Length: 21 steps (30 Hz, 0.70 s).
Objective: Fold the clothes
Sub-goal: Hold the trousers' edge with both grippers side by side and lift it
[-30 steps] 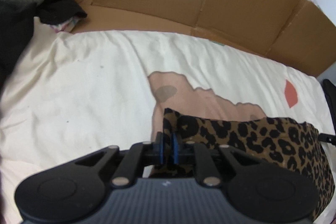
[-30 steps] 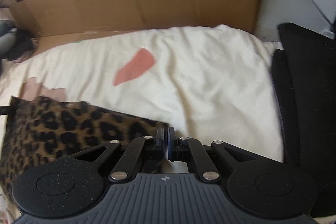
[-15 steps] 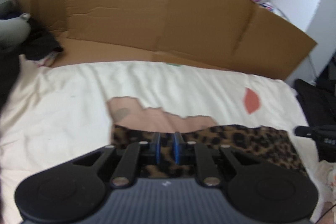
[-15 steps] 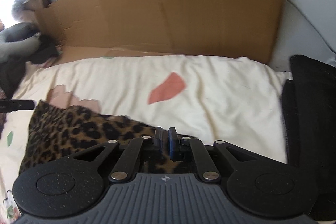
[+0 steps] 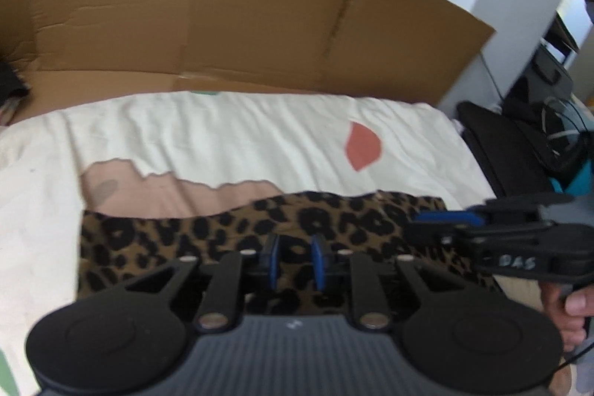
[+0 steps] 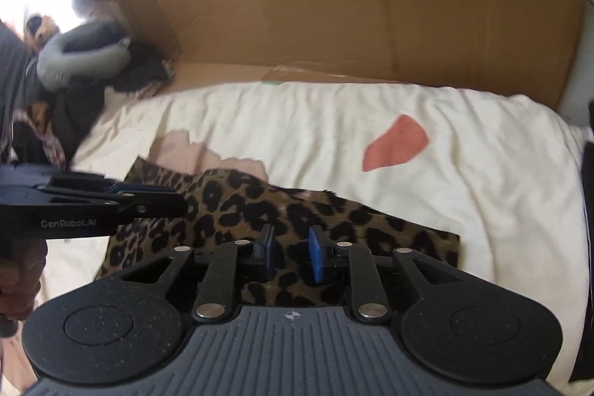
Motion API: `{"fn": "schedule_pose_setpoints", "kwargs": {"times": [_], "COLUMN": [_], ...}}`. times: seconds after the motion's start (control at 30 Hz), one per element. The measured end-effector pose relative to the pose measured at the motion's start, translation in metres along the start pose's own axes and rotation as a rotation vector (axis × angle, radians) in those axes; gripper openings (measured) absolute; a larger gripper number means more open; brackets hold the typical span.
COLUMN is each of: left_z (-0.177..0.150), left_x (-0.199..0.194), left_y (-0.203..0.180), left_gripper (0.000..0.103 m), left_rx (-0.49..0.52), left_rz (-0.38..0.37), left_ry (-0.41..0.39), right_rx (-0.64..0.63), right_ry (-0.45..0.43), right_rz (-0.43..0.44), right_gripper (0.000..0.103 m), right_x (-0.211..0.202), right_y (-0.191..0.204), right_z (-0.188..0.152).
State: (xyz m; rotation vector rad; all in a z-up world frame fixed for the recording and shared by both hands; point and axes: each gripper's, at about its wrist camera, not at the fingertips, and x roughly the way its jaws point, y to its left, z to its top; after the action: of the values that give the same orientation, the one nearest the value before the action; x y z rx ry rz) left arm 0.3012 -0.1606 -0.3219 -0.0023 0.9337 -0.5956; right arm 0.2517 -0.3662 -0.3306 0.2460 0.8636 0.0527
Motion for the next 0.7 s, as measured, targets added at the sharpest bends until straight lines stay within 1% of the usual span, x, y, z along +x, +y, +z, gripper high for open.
{"fn": "schedule_pose_setpoints", "kwargs": {"times": [0.07, 0.17, 0.2, 0.23, 0.43, 0.7], "left_z": [-0.001, -0.003, -0.002, -0.002, 0.001, 0.004], "left_x": [0.007, 0.017, 0.019, 0.022, 0.036, 0.057], "left_y": [-0.002, -0.004, -0.004, -0.003, -0.004, -0.007], "left_gripper": [0.02, 0.02, 0.02, 0.02, 0.022, 0.022], "left_rx": [0.011, 0.03, 0.027, 0.025, 0.049, 0.093], "left_rz": [-0.024, -0.009, -0.008, -0.007, 0.006, 0.021], "left_ry": [0.01, 0.012, 0.013, 0.014, 0.019, 0.032], "right_rx": [-0.023, -0.034, -0.04, -0.046, -0.072, -0.089], "right_ry": [0.011, 0.02, 0.021, 0.022, 0.03, 0.036], "right_rz": [-0.006, -0.014, -0.021, -0.027, -0.039, -0.021], "right_gripper": [0.021, 0.021, 0.026, 0.027, 0.027, 0.027], "right_x": [0.007, 0.016, 0.019, 0.021, 0.038, 0.053], "right_y": [0.003, 0.004, 0.004, 0.004, 0.002, -0.004], "right_z": [0.0, 0.001, 0.002, 0.003, 0.008, 0.011]}}
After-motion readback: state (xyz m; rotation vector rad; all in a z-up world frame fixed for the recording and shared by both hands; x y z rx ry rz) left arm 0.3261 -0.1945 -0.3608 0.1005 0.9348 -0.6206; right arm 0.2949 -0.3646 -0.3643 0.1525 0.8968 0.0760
